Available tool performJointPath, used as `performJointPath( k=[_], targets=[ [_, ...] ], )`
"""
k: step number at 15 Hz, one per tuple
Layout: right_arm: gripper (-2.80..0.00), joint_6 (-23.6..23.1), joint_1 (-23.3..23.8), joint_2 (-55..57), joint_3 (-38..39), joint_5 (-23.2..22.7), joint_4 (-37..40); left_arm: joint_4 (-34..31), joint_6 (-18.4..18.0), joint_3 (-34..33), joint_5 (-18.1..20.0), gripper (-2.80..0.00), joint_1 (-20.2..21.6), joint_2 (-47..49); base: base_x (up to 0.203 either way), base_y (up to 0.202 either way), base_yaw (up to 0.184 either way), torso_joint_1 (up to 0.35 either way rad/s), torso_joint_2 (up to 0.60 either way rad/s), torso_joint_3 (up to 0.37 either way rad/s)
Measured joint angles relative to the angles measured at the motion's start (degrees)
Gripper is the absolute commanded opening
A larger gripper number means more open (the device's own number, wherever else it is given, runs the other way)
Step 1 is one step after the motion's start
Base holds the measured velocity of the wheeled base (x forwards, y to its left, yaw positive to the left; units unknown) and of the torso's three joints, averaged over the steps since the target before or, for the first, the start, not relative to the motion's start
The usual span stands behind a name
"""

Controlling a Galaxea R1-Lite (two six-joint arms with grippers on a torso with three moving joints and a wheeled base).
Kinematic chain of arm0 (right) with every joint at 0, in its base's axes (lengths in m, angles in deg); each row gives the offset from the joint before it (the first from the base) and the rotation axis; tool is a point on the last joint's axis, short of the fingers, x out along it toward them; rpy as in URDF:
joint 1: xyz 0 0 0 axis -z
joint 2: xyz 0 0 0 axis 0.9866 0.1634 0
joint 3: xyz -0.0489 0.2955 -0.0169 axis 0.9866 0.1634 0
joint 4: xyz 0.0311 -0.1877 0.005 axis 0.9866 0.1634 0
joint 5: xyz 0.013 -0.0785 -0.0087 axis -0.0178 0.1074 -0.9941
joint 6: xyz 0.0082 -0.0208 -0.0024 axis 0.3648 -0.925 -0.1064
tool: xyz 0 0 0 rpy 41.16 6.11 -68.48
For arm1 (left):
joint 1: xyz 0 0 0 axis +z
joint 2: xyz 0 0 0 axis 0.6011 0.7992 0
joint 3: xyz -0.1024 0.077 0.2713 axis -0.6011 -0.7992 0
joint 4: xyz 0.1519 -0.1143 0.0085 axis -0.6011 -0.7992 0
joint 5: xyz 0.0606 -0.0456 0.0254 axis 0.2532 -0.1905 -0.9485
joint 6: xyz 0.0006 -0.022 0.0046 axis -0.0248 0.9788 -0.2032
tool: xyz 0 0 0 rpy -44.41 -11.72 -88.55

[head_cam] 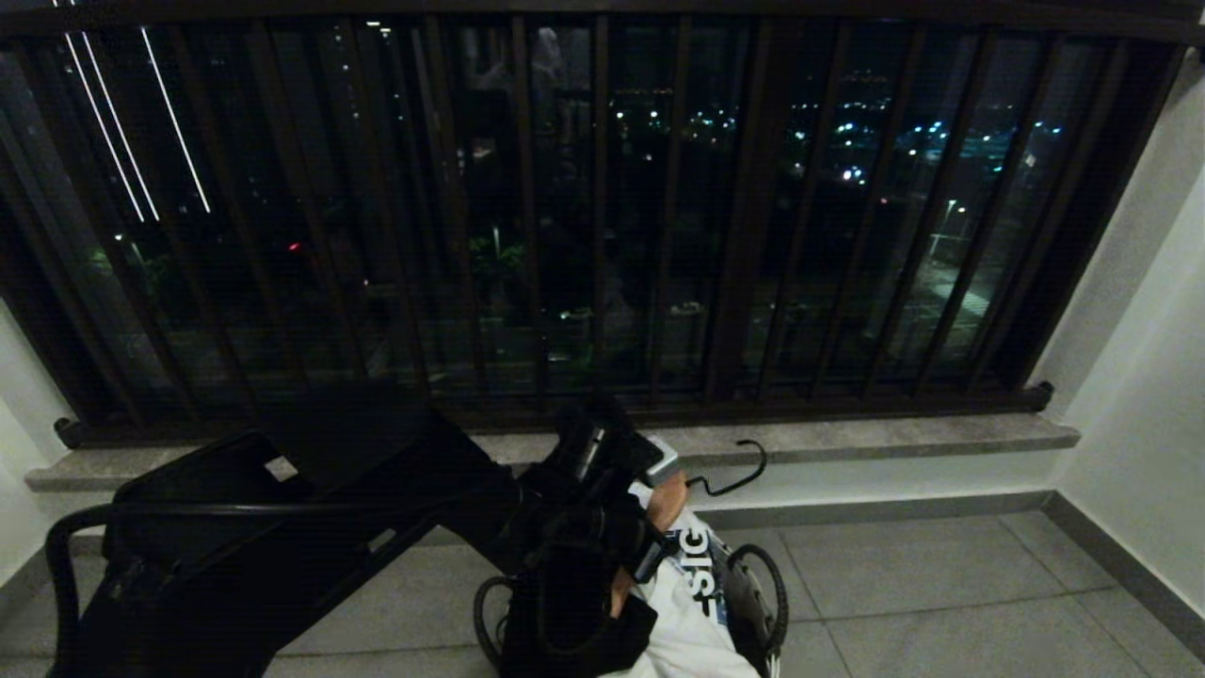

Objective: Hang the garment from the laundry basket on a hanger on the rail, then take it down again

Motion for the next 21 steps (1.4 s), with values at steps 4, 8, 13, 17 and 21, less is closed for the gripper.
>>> performJointPath(
  k=[4, 8, 13, 17, 21],
  targets=[
    [-2.8, 0.0, 0.0, 0.0, 0.0, 0.0, 0.0, -6.3, -2.6, 5.8, -1.4, -2.8, -0.9, 3.6, 0.0, 0.0, 0.0, 0.0, 0.0, 0.0],
    [-2.8, 0.0, 0.0, 0.0, 0.0, 0.0, 0.0, -8.5, -3.1, 10.5, -3.5, -2.8, -3.9, 6.8, 0.0, 0.0, 0.0, 0.0, 0.0, 0.0],
    [-2.8, 0.0, 0.0, 0.0, 0.0, 0.0, 0.0, -14.2, -2.9, 21.8, -6.4, -2.8, -7.2, 12.1, 0.0, 0.0, 0.0, 0.0, 0.0, 0.0],
    [-2.8, 0.0, 0.0, 0.0, 0.0, 0.0, 0.0, -21.2, -3.0, 30.7, -6.8, -2.8, -8.7, 16.2, 0.0, 0.0, 0.0, 0.0, 0.0, 0.0],
    [-2.8, 0.0, 0.0, 0.0, 0.0, 0.0, 0.0, -22.7, -3.3, 32.8, -7.0, -2.8, -9.5, 17.8, 0.0, 0.0, 0.0, 0.0, 0.0, 0.0]
  ],
)
